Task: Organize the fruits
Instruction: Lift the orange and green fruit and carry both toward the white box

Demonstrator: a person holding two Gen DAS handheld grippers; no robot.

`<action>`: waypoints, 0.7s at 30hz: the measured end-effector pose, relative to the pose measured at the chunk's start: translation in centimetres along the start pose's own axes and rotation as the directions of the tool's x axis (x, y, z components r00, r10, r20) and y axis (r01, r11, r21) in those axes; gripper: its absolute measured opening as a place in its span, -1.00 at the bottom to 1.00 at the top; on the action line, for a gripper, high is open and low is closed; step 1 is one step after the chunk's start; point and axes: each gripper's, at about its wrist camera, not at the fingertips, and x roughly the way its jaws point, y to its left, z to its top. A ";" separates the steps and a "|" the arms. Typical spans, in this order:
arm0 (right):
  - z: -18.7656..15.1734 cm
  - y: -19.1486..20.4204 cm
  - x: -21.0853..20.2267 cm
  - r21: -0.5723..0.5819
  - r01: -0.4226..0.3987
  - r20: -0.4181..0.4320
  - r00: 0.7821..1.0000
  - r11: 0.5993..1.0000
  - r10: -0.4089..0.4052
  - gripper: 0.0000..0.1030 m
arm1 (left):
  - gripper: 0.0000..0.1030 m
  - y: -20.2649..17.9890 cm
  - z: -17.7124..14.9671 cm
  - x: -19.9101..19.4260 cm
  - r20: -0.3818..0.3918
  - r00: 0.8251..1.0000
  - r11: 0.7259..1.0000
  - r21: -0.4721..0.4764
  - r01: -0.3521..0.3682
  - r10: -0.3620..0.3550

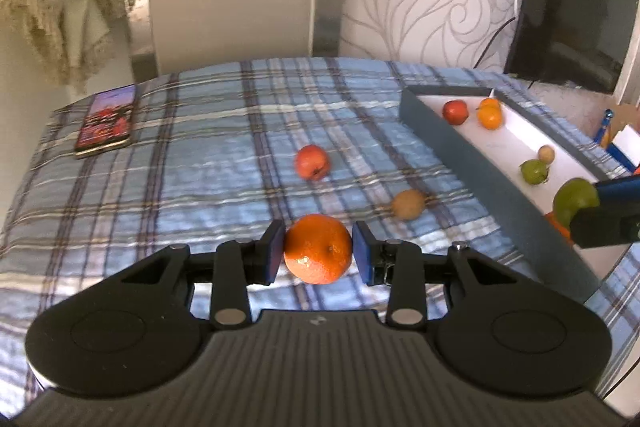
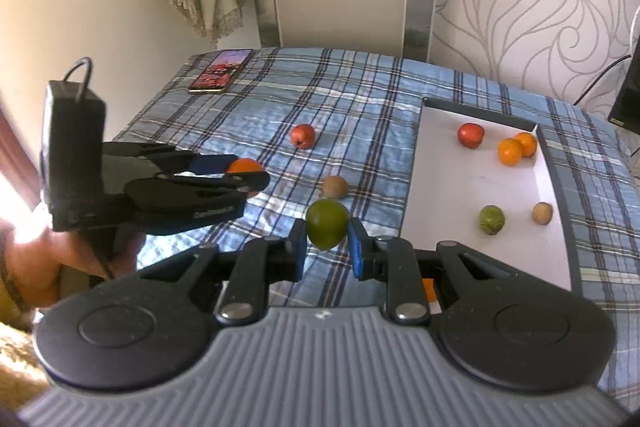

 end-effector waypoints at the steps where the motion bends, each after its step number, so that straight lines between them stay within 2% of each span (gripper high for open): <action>1: 0.0 0.1 0.1 0.000 -0.007 -0.001 1.000 1.000 0.007 -0.52 | -0.18 0.1 -0.3 0.1 -0.011 1.000 1.000 0.003 -0.016 0.016; 3: -0.1 0.2 0.2 -0.001 -0.020 -0.004 1.000 1.000 0.020 -0.52 | -0.17 0.2 -0.9 0.5 -0.033 0.999 0.999 0.001 -0.035 0.035; 7: -0.2 0.3 0.2 -0.007 -0.037 -0.002 0.999 0.999 0.037 -0.52 | -0.17 -0.6 -1.3 0.4 -0.018 0.998 0.998 0.041 -0.057 0.058; 11: -0.3 0.0 0.3 -0.002 -0.043 -0.003 0.999 0.999 0.043 -0.52 | -0.09 -0.5 -1.6 1.5 -0.055 0.994 0.995 0.037 -0.090 0.092; 14: -0.3 -0.1 0.2 -0.001 -0.041 -0.001 0.999 0.999 0.041 -0.52 | -0.07 0.2 -1.5 1.7 -0.068 0.995 0.997 -0.007 -0.076 0.075; 17: -0.3 -0.5 0.2 0.006 -0.036 0.005 0.999 0.999 0.036 -0.52 | -0.07 0.2 -1.5 1.8 -0.070 0.995 0.997 -0.007 -0.078 0.077; 21: -0.2 -0.5 0.2 0.003 -0.036 0.013 0.999 0.999 0.035 -0.52 | -0.16 0.5 -1.2 1.6 -0.076 0.995 0.997 -0.025 -0.074 0.071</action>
